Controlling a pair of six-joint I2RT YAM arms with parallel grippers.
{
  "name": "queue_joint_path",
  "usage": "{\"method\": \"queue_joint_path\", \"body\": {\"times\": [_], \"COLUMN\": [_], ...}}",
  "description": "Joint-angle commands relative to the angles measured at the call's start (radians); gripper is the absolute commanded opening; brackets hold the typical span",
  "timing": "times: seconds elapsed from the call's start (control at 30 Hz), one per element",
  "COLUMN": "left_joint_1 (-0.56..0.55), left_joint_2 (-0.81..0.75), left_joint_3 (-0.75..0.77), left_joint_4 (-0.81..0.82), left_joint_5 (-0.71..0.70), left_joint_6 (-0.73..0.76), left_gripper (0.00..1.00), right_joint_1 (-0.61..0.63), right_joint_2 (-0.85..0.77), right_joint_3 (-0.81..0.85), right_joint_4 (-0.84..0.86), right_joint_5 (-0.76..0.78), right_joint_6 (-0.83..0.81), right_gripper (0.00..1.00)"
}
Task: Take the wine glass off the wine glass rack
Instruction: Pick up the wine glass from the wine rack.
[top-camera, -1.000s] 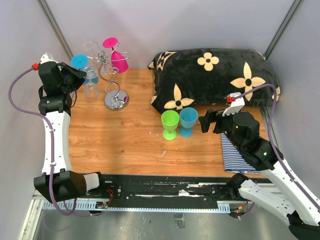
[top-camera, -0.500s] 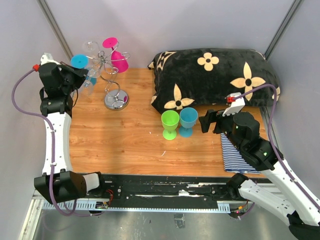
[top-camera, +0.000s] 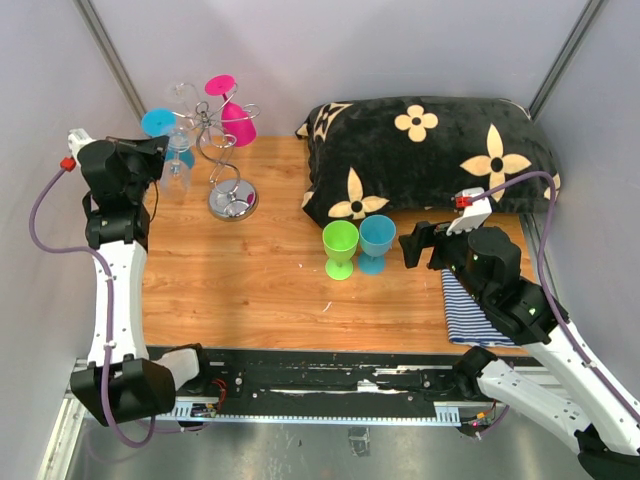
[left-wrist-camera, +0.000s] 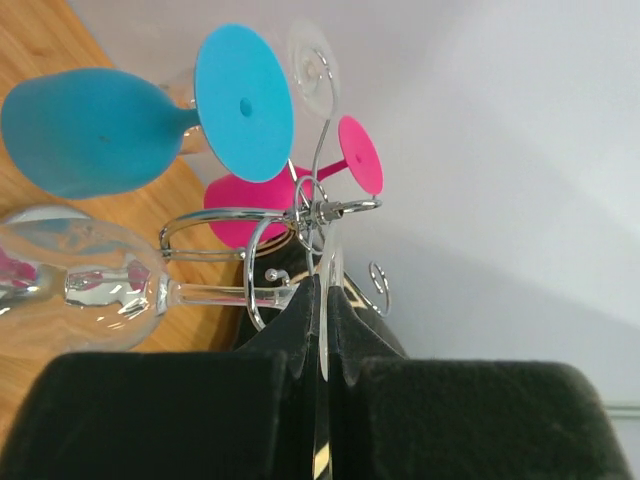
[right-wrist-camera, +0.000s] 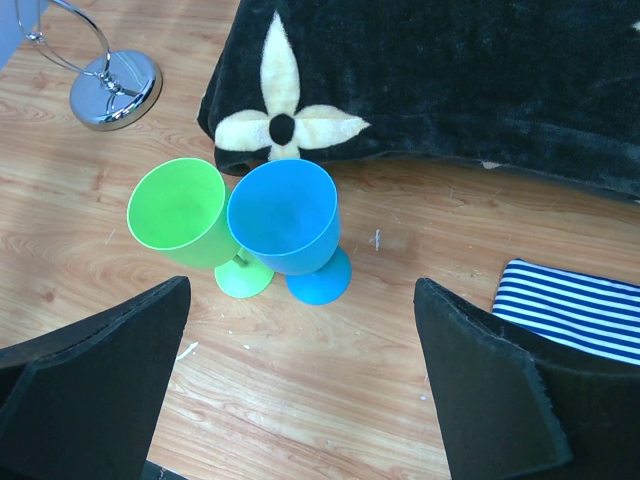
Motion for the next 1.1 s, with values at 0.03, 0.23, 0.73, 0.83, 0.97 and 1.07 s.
{"method": "queue_joint_path", "body": {"times": [0.03,0.23,0.73,0.83,0.97,1.07], "left_joint_1": [0.005,0.004,0.003,0.004,0.004,0.003], "left_joint_2": [-0.049,-0.036,0.018,0.017,0.024,0.028], "left_joint_3": [0.016,0.028,0.026,0.016,0.019,0.011], "left_joint_4": [0.061,0.08,0.139,0.15,0.15,0.164], "left_joint_5": [-0.103,-0.131,-0.029,-0.018,-0.006,0.004], "left_joint_6": [-0.007,0.013,0.01,0.009,0.008,-0.005], "left_gripper": [0.0,0.0,0.0,0.0,0.0,0.01], "right_joint_1": [-0.012,-0.012,-0.011,-0.011,-0.011,-0.011], "right_joint_2": [-0.007,-0.006,0.008,0.014,0.012,0.006], "right_joint_3": [-0.005,-0.004,0.0,0.001,0.0,-0.006], "right_joint_4": [-0.006,-0.005,0.0,0.004,0.004,0.004], "right_joint_5": [0.022,0.023,0.021,0.015,0.015,0.017], "right_joint_6": [0.013,0.012,0.01,0.01,0.008,0.009], "right_gripper": [0.94,0.94,0.94,0.94,0.94,0.94]}}
